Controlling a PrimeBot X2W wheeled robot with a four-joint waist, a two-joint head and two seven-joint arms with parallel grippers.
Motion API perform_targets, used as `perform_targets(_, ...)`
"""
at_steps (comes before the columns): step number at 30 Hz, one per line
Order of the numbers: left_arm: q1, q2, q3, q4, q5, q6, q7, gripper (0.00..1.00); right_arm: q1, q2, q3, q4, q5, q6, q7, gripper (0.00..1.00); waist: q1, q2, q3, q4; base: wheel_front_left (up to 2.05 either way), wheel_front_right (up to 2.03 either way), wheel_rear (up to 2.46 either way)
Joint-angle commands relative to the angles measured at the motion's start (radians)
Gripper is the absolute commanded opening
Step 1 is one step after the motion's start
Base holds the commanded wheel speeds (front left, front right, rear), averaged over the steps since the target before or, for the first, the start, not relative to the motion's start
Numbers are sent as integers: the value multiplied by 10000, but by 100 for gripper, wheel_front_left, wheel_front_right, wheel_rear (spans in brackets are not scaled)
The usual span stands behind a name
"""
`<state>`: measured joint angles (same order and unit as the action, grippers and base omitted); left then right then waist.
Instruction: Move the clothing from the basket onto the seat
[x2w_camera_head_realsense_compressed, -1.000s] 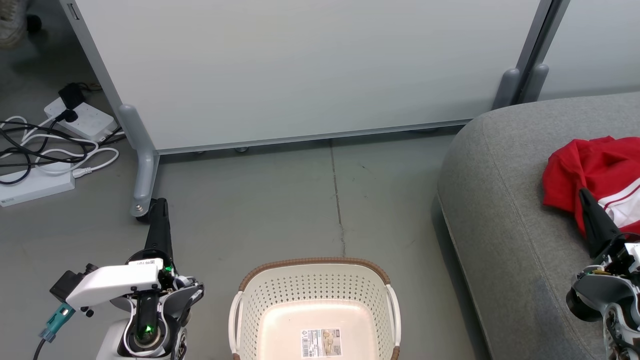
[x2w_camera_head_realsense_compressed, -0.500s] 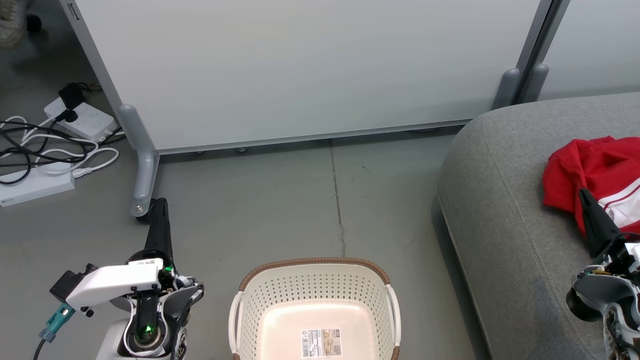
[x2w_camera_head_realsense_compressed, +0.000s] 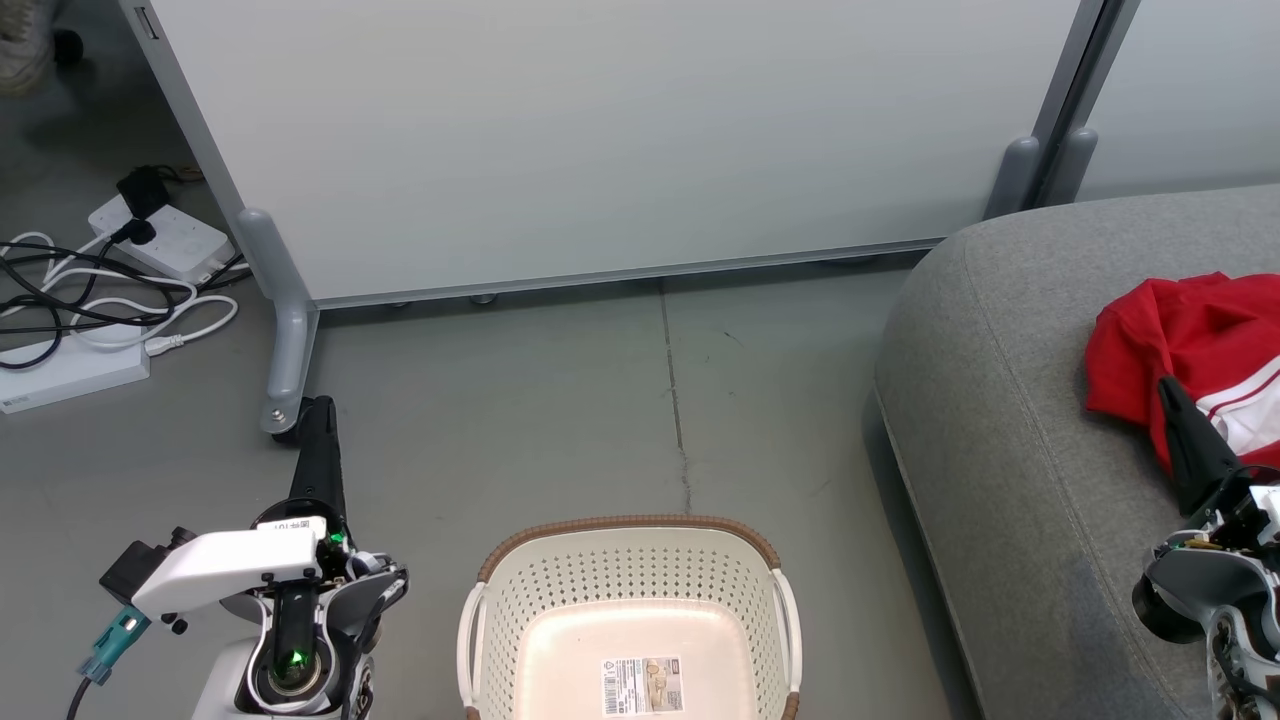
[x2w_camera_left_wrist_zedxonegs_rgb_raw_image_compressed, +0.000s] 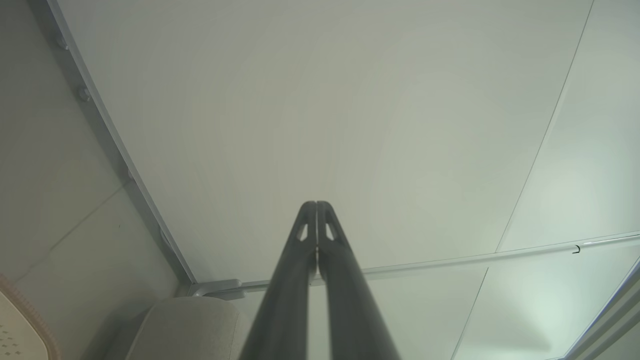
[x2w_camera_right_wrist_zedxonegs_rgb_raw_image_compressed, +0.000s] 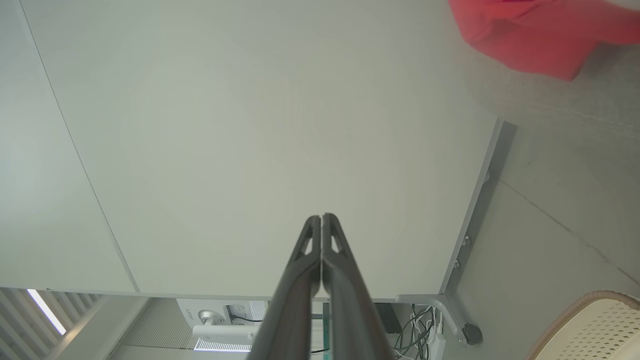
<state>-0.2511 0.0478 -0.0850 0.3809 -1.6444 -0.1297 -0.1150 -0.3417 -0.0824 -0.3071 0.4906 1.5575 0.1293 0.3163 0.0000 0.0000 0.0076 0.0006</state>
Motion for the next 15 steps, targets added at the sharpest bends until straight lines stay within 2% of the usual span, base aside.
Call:
perform_targets(1,-127,29,30,5,-49,-38,-6,0,-92,-78,15,-5,31,25,-15,0,0,0,0,0,0,0,0)
perform_targets(15,-127,29,29,4,-49,-38,-6,0,-90,-82,23,-5,33,25,-19,0,0,0,0,0,0,0,0)
